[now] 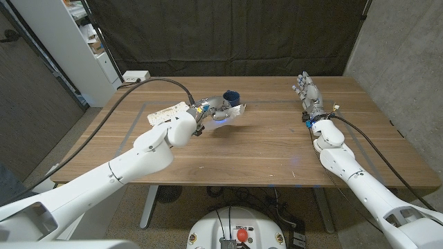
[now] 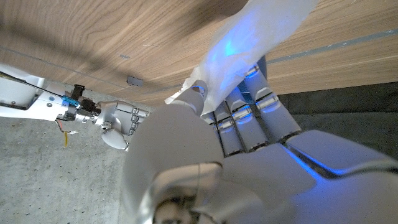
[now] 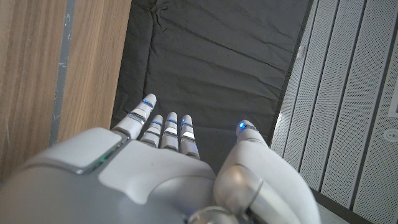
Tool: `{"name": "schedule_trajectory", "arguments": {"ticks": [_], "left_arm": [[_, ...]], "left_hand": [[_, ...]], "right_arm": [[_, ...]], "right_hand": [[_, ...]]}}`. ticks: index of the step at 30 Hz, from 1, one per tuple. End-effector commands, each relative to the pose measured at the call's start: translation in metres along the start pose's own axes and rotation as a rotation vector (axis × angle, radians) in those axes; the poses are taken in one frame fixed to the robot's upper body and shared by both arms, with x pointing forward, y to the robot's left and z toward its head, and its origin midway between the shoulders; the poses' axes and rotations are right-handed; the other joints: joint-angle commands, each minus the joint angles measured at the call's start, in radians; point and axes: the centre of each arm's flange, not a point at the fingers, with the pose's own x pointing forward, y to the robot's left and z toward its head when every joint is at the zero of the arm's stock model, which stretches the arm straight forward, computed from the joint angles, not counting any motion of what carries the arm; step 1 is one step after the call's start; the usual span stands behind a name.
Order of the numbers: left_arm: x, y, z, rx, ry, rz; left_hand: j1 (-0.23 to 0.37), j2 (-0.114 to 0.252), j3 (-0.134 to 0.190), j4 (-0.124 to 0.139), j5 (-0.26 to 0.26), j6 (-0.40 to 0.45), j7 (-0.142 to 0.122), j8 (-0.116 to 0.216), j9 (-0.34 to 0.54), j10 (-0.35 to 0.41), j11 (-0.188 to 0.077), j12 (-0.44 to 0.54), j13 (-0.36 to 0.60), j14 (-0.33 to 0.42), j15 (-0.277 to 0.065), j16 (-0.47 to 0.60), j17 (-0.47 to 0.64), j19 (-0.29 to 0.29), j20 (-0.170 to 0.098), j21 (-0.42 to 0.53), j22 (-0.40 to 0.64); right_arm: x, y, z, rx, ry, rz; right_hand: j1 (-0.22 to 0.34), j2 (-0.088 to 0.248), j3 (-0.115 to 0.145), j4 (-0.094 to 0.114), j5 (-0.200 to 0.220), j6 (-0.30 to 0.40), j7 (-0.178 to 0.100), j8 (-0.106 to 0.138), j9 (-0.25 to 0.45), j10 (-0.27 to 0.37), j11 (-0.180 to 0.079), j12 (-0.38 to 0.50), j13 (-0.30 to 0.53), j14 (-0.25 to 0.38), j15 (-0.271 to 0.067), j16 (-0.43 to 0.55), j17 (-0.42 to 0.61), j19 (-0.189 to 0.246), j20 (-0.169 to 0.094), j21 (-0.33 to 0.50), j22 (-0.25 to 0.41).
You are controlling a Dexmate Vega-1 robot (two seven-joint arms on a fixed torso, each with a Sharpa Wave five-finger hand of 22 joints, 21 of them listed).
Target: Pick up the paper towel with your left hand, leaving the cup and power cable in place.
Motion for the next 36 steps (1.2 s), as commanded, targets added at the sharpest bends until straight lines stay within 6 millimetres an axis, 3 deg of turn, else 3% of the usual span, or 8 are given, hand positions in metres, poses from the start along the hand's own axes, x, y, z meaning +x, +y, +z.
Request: {"name": "schedule_trajectory", "arguments": {"ticks": [1, 36], "left_arm": [[-0.003, 0.013, 0.001, -0.005, -0.007, 0.027], [-0.005, 0.048, 0.002, -0.02, -0.042, 0.091]], "left_hand": [[0.011, 0.002, 0.009, 0.002, 0.005, 0.014, 0.0, 0.008, 0.004, 0.009, -0.001, 0.002, 0.003, 0.009, -0.01, 0.001, 0.002, 0.007, 0.0, 0.01, 0.003], [0.01, 0.002, 0.011, 0.003, 0.004, 0.028, 0.001, 0.005, 0.004, 0.021, -0.002, -0.002, 0.007, 0.023, -0.009, -0.001, 0.004, 0.009, 0.0, 0.021, 0.002]], "right_arm": [[0.0, 0.0, 0.001, -0.001, -0.002, -0.004], [0.009, 0.0, 0.006, 0.005, -0.024, -0.014]], "right_hand": [[0.003, 0.012, 0.0, -0.005, 0.009, 0.004, 0.004, 0.0, 0.006, 0.008, 0.0, 0.006, 0.004, 0.004, 0.0, 0.005, 0.002, 0.007, 0.002, 0.007, 0.006], [0.004, 0.016, 0.0, -0.008, 0.008, 0.006, 0.006, 0.0, 0.006, 0.012, -0.001, 0.007, 0.004, 0.007, -0.001, 0.005, 0.002, 0.009, 0.003, 0.007, 0.006]]}}
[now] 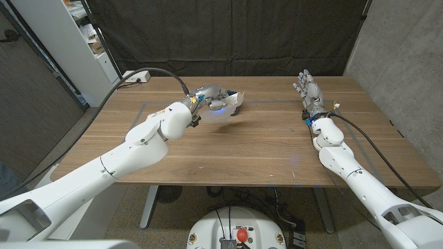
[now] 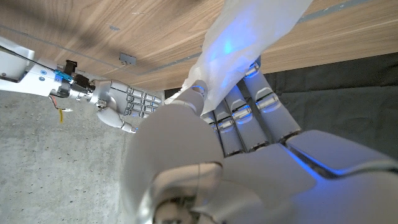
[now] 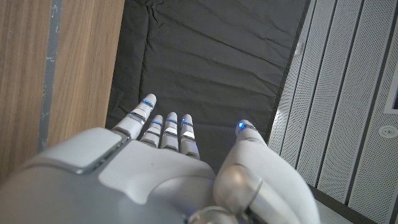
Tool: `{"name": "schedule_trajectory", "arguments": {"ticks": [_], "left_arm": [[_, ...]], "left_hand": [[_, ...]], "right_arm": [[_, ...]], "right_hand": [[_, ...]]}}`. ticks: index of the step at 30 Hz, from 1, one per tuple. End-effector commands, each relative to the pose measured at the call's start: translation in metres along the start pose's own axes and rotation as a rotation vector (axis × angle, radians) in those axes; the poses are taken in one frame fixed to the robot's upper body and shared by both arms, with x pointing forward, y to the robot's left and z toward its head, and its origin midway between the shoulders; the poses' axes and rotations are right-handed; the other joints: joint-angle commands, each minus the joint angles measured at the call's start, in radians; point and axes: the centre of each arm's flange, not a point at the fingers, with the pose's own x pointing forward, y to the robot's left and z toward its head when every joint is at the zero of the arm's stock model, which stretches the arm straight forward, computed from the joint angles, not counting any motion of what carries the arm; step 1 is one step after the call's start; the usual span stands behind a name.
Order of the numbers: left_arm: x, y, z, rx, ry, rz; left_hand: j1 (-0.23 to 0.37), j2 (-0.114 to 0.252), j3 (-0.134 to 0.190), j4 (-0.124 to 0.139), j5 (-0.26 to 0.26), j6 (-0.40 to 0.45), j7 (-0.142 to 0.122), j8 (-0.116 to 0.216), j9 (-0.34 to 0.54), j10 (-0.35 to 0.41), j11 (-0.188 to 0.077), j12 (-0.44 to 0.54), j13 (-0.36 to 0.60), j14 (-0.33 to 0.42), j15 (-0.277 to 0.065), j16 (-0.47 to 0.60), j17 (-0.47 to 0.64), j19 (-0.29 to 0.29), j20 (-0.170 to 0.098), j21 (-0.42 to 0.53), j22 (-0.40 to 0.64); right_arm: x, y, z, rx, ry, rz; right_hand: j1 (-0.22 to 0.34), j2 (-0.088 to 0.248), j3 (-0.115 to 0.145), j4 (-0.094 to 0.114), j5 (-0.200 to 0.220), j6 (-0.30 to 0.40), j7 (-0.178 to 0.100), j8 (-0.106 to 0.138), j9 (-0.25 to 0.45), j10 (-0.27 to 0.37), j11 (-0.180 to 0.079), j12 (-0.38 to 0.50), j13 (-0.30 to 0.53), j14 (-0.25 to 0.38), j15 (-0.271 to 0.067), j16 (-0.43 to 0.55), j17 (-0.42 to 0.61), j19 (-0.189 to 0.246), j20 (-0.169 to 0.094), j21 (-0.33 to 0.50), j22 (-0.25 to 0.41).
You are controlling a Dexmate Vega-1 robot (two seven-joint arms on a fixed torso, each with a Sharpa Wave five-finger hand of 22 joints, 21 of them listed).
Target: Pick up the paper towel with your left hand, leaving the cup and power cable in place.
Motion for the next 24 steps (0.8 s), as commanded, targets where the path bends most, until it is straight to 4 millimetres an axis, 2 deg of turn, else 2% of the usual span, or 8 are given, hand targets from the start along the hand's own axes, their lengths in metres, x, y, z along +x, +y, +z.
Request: {"name": "schedule_trajectory", "arguments": {"ticks": [1, 13, 24], "left_arm": [[0.001, 0.012, 0.001, -0.023, -0.026, 0.01], [0.004, 0.026, 0.0, -0.098, -0.106, -0.021], [0.004, 0.038, 0.002, -0.083, -0.125, -0.013]], "left_hand": [[0.009, 0.003, 0.007, 0.0, 0.004, 0.01, -0.003, 0.005, 0.004, 0.009, -0.002, -0.002, 0.003, 0.012, -0.008, -0.001, 0.006, 0.009, -0.001, 0.006, 0.002], [0.011, 0.002, 0.007, -0.002, 0.004, 0.014, -0.007, 0.003, 0.005, 0.012, -0.003, -0.004, 0.004, 0.011, -0.009, -0.002, 0.008, 0.006, -0.001, 0.009, 0.002], [0.009, 0.001, 0.005, -0.001, 0.004, 0.015, -0.009, 0.001, 0.005, 0.012, -0.003, -0.007, 0.005, 0.01, -0.008, -0.004, 0.01, 0.001, -0.002, 0.011, 0.002]], "right_arm": [[0.004, -0.001, 0.002, 0.002, -0.007, -0.001], [0.004, -0.002, 0.001, 0.001, -0.006, -0.007], [0.004, 0.0, -0.002, 0.001, -0.002, -0.009]], "right_hand": [[-0.001, 0.011, 0.0, -0.008, 0.008, 0.004, 0.005, 0.0, 0.006, 0.012, 0.0, 0.007, 0.004, 0.007, 0.0, 0.005, 0.002, 0.009, 0.003, 0.007, 0.006], [0.001, 0.011, 0.0, -0.01, 0.007, 0.004, 0.005, 0.0, 0.006, 0.011, -0.002, 0.006, 0.004, 0.007, 0.0, 0.005, 0.001, 0.009, 0.002, 0.007, 0.006], [0.001, 0.011, 0.0, -0.011, 0.007, 0.004, 0.005, -0.001, 0.006, 0.012, -0.001, 0.006, 0.004, 0.006, 0.0, 0.005, 0.001, 0.009, 0.002, 0.007, 0.006]]}}
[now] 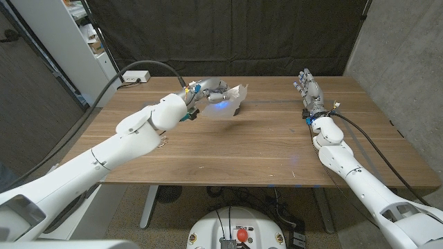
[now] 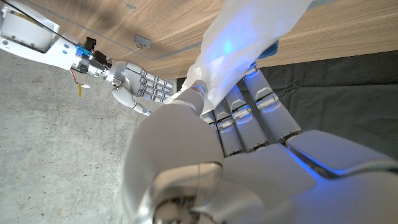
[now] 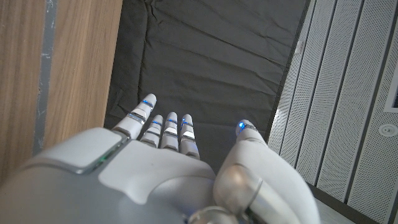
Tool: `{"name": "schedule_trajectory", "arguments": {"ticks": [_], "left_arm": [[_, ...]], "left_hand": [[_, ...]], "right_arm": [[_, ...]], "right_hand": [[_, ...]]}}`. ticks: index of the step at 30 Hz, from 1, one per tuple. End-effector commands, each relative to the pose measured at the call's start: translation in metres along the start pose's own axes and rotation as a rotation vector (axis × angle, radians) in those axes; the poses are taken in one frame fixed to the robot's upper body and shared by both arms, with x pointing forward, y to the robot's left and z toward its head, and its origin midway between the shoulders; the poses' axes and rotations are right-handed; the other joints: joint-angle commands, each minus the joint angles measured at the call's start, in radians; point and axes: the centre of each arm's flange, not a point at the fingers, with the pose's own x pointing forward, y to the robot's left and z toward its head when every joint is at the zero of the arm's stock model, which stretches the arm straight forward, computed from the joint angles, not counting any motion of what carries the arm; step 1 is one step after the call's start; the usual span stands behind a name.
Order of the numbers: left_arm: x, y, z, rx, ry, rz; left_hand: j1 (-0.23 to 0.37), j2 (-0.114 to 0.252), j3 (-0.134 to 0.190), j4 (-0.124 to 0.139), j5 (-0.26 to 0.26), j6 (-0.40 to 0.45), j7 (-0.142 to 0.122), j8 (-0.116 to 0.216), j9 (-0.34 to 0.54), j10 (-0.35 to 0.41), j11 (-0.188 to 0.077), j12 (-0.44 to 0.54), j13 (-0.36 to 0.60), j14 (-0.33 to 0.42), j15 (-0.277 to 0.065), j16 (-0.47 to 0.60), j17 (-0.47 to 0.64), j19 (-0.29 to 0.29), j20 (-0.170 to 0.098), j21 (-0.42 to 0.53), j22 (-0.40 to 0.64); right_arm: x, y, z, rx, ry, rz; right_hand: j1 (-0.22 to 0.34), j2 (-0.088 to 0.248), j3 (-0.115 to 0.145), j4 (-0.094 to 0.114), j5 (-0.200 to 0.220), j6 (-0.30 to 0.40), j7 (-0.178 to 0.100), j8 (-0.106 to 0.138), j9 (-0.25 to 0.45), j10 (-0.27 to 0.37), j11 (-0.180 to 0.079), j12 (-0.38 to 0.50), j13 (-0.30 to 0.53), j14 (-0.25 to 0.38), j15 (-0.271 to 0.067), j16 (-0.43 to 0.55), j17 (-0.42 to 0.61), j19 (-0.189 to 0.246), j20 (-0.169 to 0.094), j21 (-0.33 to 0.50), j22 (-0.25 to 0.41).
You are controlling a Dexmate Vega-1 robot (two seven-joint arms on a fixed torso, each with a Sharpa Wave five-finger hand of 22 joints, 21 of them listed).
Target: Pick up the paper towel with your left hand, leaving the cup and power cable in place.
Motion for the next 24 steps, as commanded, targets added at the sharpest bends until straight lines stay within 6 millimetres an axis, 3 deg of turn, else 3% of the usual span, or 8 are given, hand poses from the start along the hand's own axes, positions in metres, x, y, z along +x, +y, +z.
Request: {"name": "schedule_trajectory", "arguments": {"ticks": [1, 24], "left_arm": [[0.0, 0.014, 0.004, -0.002, -0.036, 0.004], [-0.004, 0.026, 0.008, 0.003, -0.068, 0.029]], "left_hand": [[0.009, 0.001, 0.005, 0.0, 0.004, 0.005, 0.0, 0.001, 0.005, 0.006, 0.002, -0.002, 0.006, 0.005, -0.003, -0.004, 0.005, 0.002, -0.002, 0.004, 0.002], [0.008, 0.002, 0.004, 0.0, 0.004, 0.007, -0.003, -0.004, 0.005, 0.011, 0.001, -0.006, 0.008, 0.004, -0.002, -0.006, 0.009, -0.003, -0.001, 0.01, 0.002]], "right_arm": [[0.001, 0.001, -0.002, 0.0, 0.002, -0.003], [0.003, 0.005, 0.0, -0.005, 0.001, 0.002]], "right_hand": [[0.001, 0.011, 0.004, -0.007, 0.007, 0.004, 0.005, -0.001, 0.006, 0.012, -0.001, 0.006, 0.004, 0.007, 0.0, 0.005, 0.001, 0.009, 0.002, 0.007, 0.006], [0.002, 0.012, 0.003, -0.009, 0.007, 0.005, 0.005, 0.0, 0.006, 0.013, -0.002, 0.006, 0.004, 0.007, 0.0, 0.005, 0.002, 0.01, 0.002, 0.007, 0.006]]}}
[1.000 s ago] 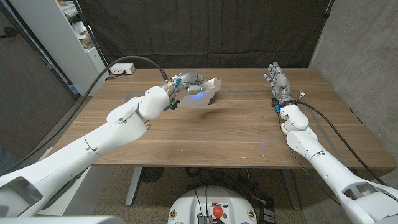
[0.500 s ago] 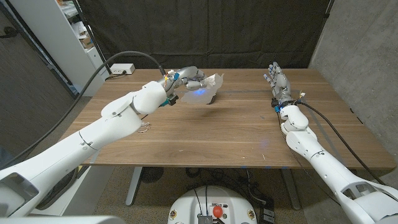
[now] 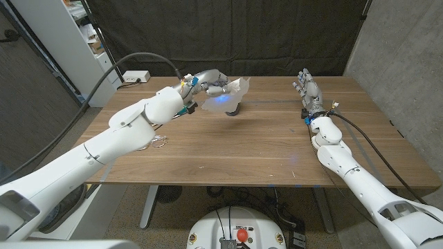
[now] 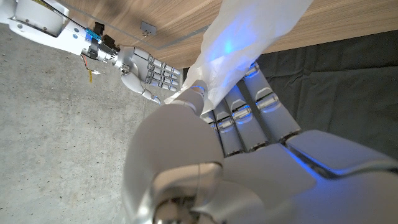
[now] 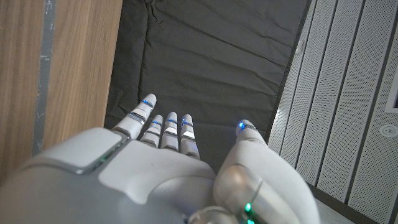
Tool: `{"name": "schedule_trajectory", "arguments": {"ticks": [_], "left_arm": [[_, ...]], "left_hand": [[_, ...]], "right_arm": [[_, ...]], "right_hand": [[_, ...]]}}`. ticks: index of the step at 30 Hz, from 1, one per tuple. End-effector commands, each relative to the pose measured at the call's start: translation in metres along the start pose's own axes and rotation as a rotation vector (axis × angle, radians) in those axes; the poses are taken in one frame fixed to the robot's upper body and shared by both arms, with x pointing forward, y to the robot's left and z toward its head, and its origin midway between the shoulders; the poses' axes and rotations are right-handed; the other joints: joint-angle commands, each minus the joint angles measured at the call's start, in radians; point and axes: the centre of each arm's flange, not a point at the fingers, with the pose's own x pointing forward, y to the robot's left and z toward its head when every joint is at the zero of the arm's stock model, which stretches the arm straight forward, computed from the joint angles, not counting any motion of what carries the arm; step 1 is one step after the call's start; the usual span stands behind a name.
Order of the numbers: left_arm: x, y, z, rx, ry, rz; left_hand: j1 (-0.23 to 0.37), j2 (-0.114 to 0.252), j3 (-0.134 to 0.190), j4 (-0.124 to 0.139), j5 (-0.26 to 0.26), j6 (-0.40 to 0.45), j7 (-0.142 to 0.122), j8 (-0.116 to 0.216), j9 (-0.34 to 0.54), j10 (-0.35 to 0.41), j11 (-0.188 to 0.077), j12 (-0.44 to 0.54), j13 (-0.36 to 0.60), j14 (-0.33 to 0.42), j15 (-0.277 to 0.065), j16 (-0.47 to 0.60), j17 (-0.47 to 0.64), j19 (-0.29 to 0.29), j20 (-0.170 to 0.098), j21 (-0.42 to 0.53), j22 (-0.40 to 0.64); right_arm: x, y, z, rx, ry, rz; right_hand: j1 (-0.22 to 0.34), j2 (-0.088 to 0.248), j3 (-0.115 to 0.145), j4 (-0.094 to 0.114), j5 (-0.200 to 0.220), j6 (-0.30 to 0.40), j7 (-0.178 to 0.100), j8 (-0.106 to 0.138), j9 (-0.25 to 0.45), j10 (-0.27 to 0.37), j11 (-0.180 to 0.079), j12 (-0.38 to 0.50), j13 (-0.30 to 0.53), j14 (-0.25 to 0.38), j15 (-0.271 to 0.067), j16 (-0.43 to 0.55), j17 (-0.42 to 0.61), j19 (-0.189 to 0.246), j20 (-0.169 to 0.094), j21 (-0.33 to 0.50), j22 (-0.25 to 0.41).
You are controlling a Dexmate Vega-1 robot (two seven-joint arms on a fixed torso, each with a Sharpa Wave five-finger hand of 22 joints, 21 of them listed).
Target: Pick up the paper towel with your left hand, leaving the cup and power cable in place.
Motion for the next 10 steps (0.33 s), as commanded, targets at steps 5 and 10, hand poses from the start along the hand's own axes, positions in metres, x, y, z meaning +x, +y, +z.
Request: {"name": "schedule_trajectory", "arguments": {"ticks": [5, 10], "left_arm": [[-0.0033, 0.0065, 0.0031, -0.003, -0.012, 0.008], [-0.0044, 0.0055, 0.0038, -0.006, -0.011, 0.005]], "left_hand": [[0.008, 0.002, 0.005, 0.0, 0.004, 0.006, 0.0, -0.005, 0.006, 0.011, -0.001, -0.008, 0.004, 0.006, -0.003, -0.002, 0.005, -0.004, -0.001, 0.011, 0.002], [0.008, 0.002, 0.004, 0.0, 0.004, 0.007, 0.0, -0.006, 0.006, 0.011, 0.001, -0.008, 0.005, 0.005, -0.002, -0.003, 0.005, -0.005, -0.002, 0.012, 0.002]], "right_arm": [[-0.0005, 0.0012, 0.0029, -0.006, 0.0, 0.005], [-0.0021, 0.0, 0.0031, -0.008, 0.003, 0.005]], "right_hand": [[0.002, 0.012, 0.003, -0.009, 0.006, 0.005, 0.005, 0.0, 0.006, 0.007, 0.005, 0.006, 0.004, 0.007, 0.0, 0.005, 0.002, 0.01, 0.002, 0.007, 0.006], [0.002, 0.012, 0.003, -0.009, 0.006, 0.005, 0.004, 0.0, 0.006, 0.007, 0.004, 0.006, 0.004, 0.008, 0.0, 0.005, 0.002, 0.01, 0.002, 0.007, 0.006]]}}
